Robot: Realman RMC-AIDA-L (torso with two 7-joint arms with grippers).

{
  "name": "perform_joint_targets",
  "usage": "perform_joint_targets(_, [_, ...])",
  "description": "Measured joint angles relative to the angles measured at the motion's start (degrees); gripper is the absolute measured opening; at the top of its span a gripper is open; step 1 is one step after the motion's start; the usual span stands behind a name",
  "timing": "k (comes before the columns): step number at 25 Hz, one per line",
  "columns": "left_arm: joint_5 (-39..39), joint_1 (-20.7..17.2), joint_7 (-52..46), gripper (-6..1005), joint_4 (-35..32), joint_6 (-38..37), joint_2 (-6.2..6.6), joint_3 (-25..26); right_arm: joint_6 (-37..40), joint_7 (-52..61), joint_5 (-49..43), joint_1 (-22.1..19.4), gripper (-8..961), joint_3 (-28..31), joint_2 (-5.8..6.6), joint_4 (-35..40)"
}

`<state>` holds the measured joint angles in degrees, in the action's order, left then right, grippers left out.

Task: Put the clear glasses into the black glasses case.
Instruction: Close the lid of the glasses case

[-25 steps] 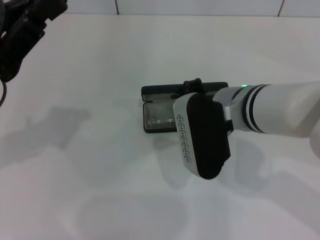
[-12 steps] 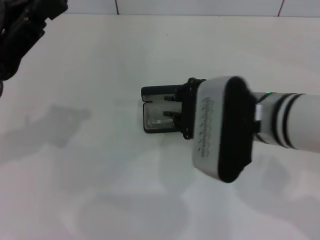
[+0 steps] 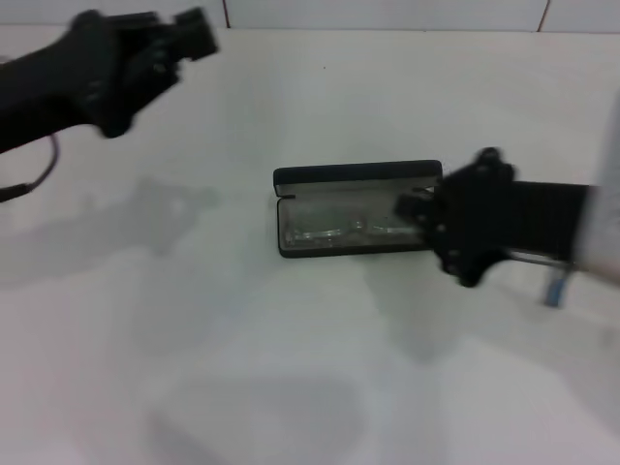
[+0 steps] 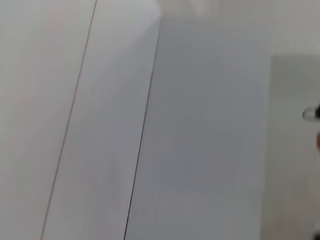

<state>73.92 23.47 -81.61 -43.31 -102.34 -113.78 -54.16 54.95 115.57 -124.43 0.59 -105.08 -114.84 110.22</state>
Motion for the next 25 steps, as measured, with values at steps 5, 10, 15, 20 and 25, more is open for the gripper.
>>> perform_joint_targets(5, [8.4,5.8,-2.0,70,0.2,7.3,-1.23,-0.1,17.4,-11.3,24.0,-4.5,-1,20.7,-0.13,-3.4])
perform_joint_targets(10, [17.6,11.3,-4.5,113,0.4,15.5,-3.59,-0.4,37.9,-19.4,40.1,-5.1,-1,40.4,-0.22,-16.1])
perform_joint_targets(15, [27.5,17.1,-6.7,162,2.6,25.3,-5.87,-2.5,46.5,-23.7,43.1,-5.0,0,49.1,-0.29,-28.1])
perform_joint_targets(20, [32.8,22.6,-8.7,175,9.1,32.1,-5.84,-6.6,49.4,-26.6,43.1,-4.6,0,53.2,-0.29,-36.6])
perform_joint_targets(25, [34.2,23.1,-9.3,188,10.2,34.6,-5.95,-7.6,50.0,-28.5,43.1,-3.8,0,54.9,-0.28,-41.7])
